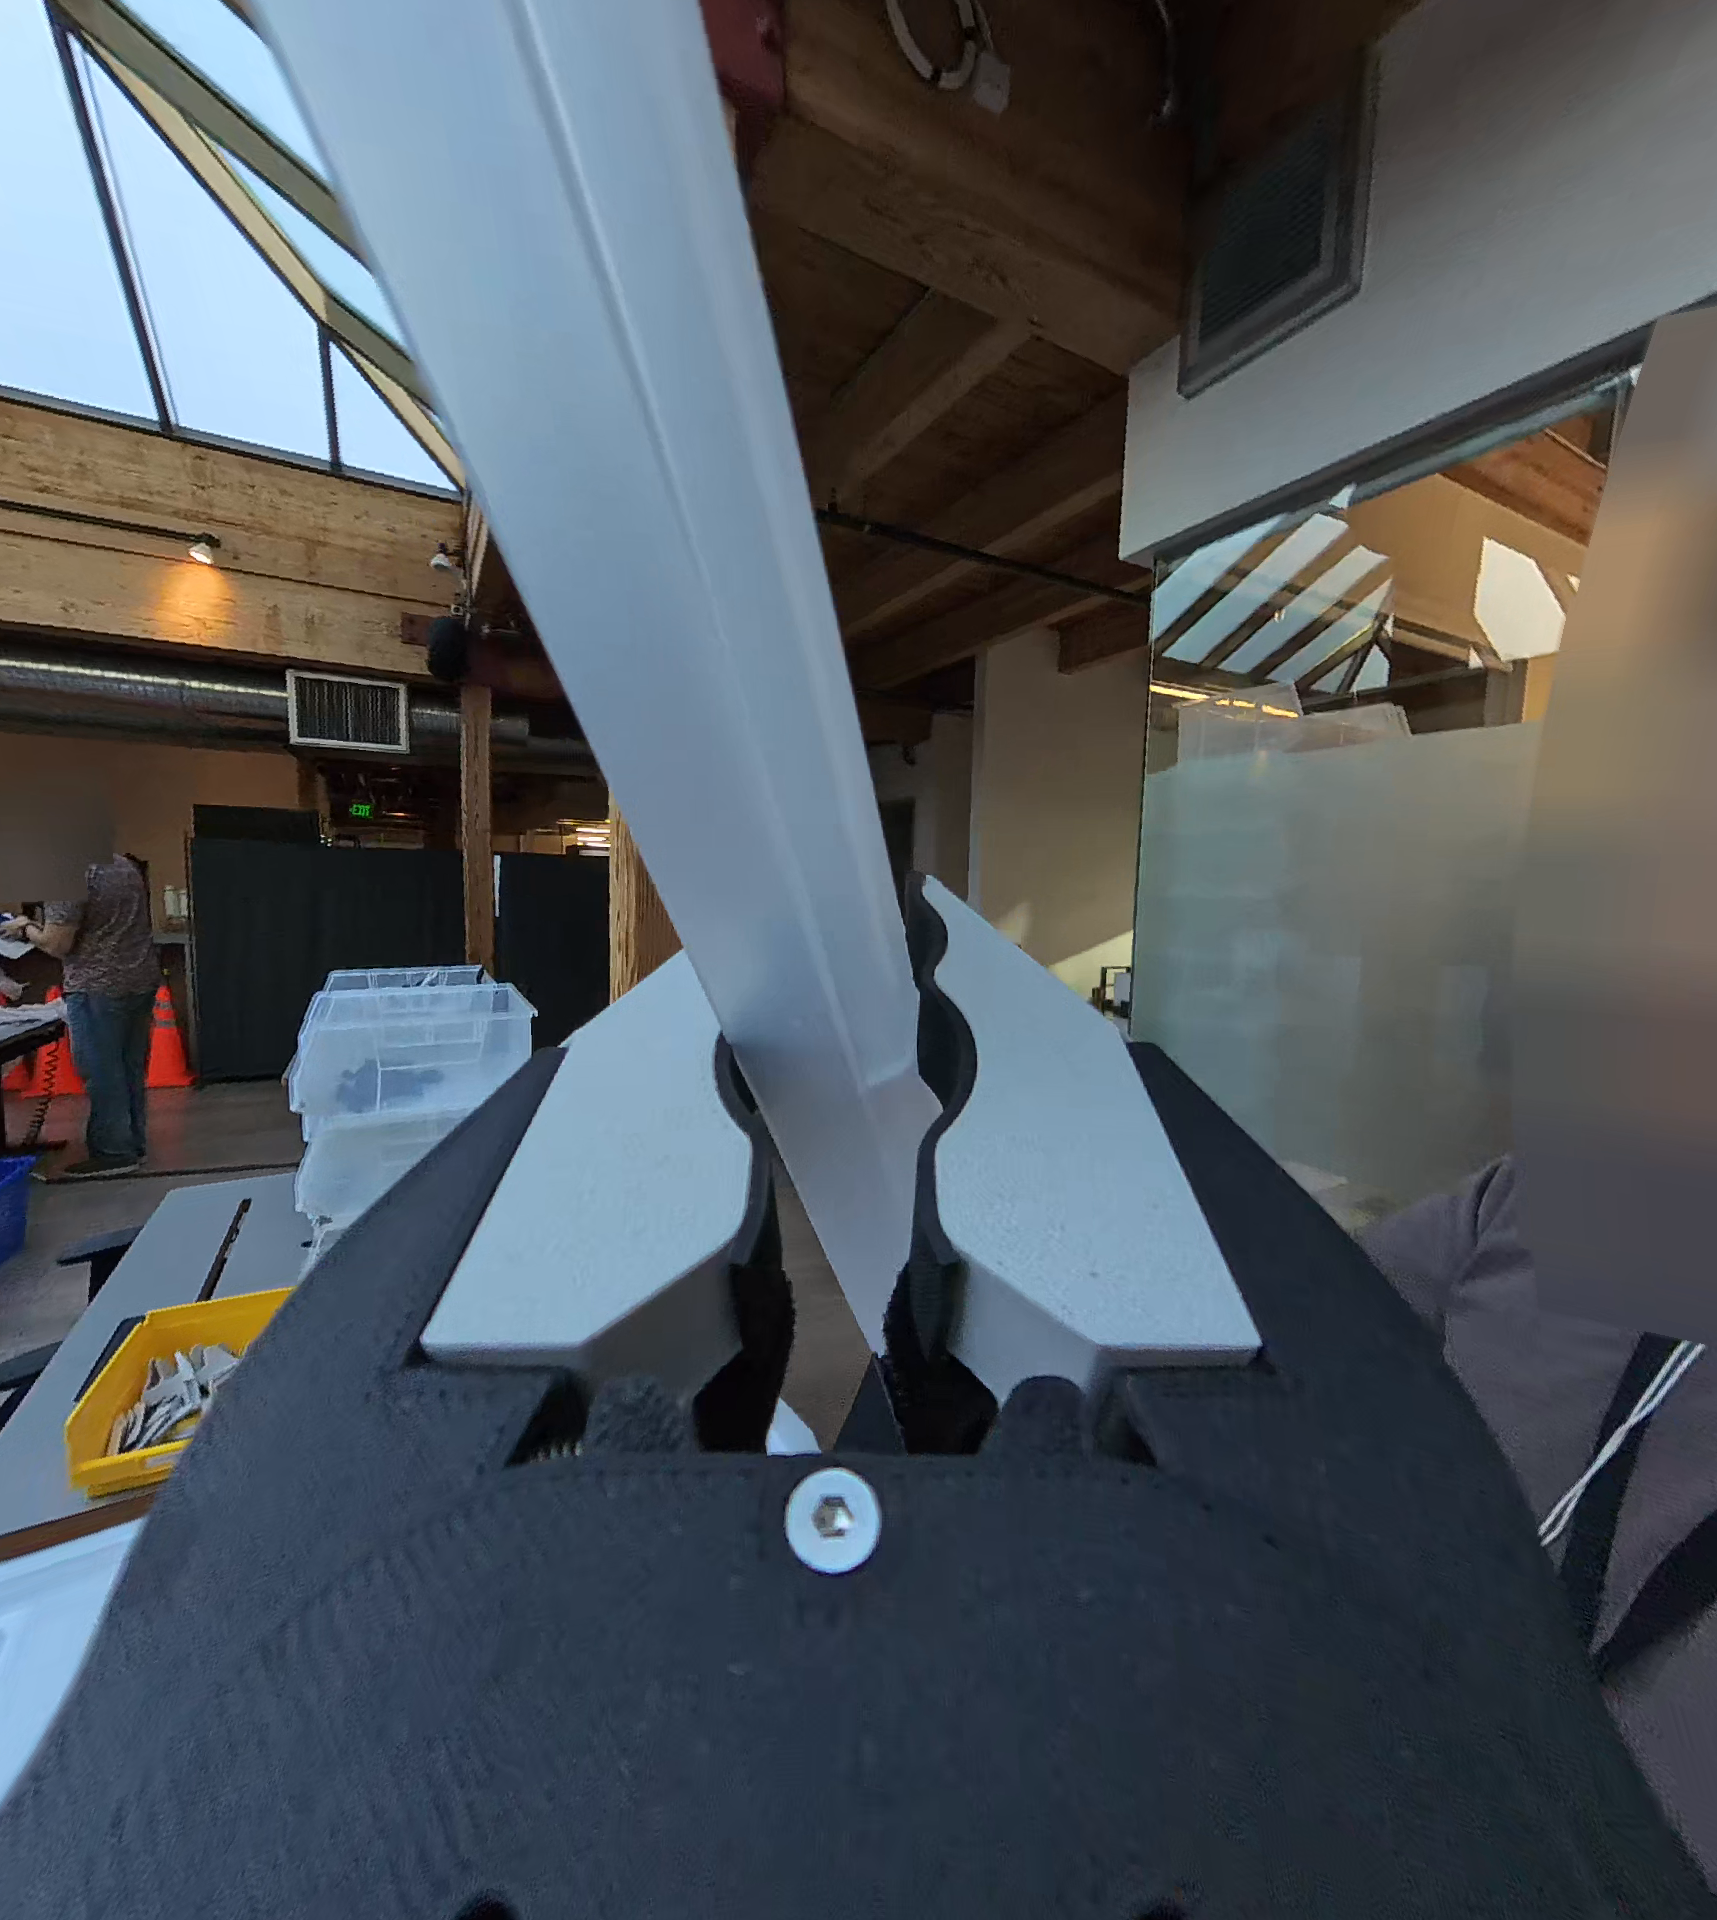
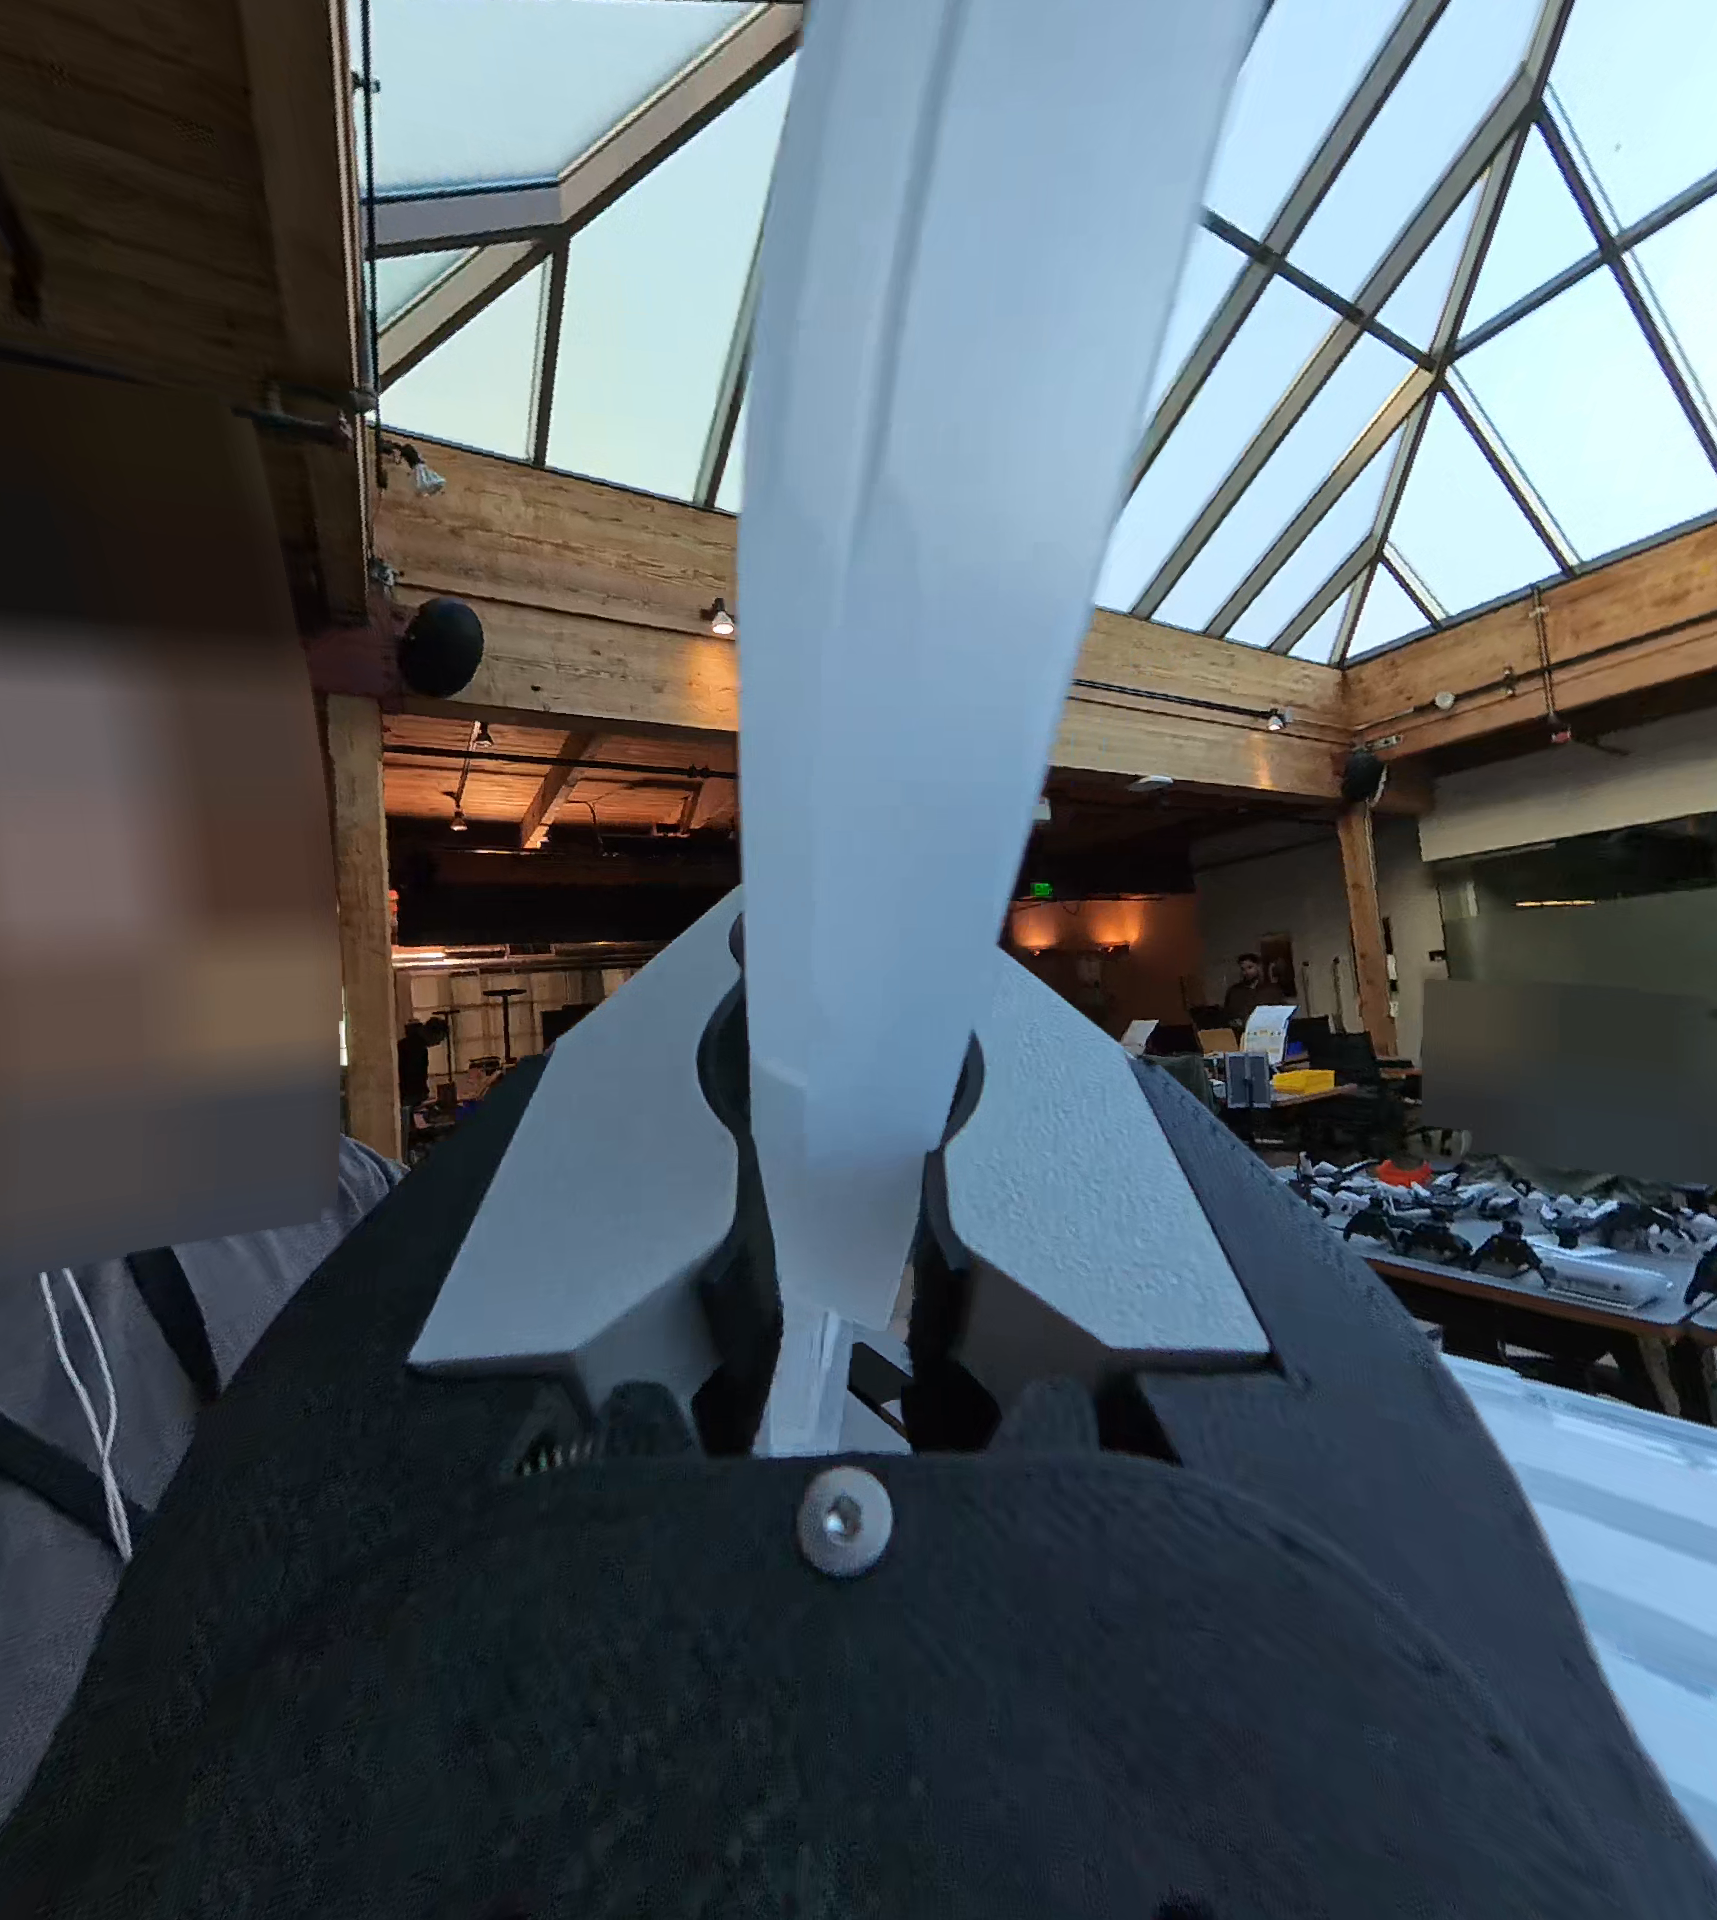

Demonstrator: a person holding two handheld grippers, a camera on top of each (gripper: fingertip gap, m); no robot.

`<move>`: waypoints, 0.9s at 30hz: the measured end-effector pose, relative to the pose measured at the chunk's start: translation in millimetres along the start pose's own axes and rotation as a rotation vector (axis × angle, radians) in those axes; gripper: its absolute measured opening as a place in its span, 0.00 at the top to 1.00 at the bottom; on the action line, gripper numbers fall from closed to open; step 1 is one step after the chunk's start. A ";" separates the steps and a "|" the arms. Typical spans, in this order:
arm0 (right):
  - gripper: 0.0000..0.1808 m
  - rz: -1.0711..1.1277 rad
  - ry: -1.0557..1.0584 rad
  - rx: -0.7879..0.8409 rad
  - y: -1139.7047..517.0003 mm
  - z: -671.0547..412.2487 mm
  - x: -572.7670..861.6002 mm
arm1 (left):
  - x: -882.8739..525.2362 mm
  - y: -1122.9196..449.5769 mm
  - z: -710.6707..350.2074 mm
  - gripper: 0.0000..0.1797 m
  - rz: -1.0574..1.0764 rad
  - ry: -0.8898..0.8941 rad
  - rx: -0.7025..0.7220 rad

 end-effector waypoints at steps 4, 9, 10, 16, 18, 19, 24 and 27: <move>0.87 -0.061 -0.012 0.012 3.0 0.9 1.9 | 2.7 -7.9 -6.4 0.90 0.074 -0.055 0.009; 0.86 -0.076 -0.046 0.049 9.7 2.4 2.3 | 12.9 -15.4 -6.2 0.91 0.118 -0.112 -0.030; 0.86 -0.077 -0.034 0.030 11.2 1.6 1.6 | 14.7 -16.7 -6.0 0.91 0.121 -0.119 -0.038; 0.86 -0.064 0.022 -0.008 8.9 -23.7 -4.7 | 13.5 -28.7 -14.6 0.91 0.113 -0.123 -0.095; 0.87 -0.055 0.042 0.000 2.9 -42.0 -7.2 | 10.9 -35.1 -19.1 0.91 0.114 -0.125 -0.092; 0.87 -0.057 0.049 0.001 -0.8 -52.9 -8.7 | 9.7 -37.9 -20.2 0.91 0.118 -0.119 -0.088; 0.87 -0.075 0.092 -0.008 -19.7 -116.2 -22.2 | 7.7 -49.5 -3.1 0.91 0.160 -0.076 -0.068; 0.88 -0.051 0.152 -0.046 -31.8 -154.7 -33.5 | 6.8 -57.9 25.6 0.88 0.131 -0.073 -0.094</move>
Point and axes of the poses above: each gripper's, where its closed fingertips meet, y back along the fingers, z out of its underside, x = y × z across the jaws, the point moved 9 cm from there along y, back along the fingers, and after that the axes turned 4 degrees about z, right-handed, at the moved point
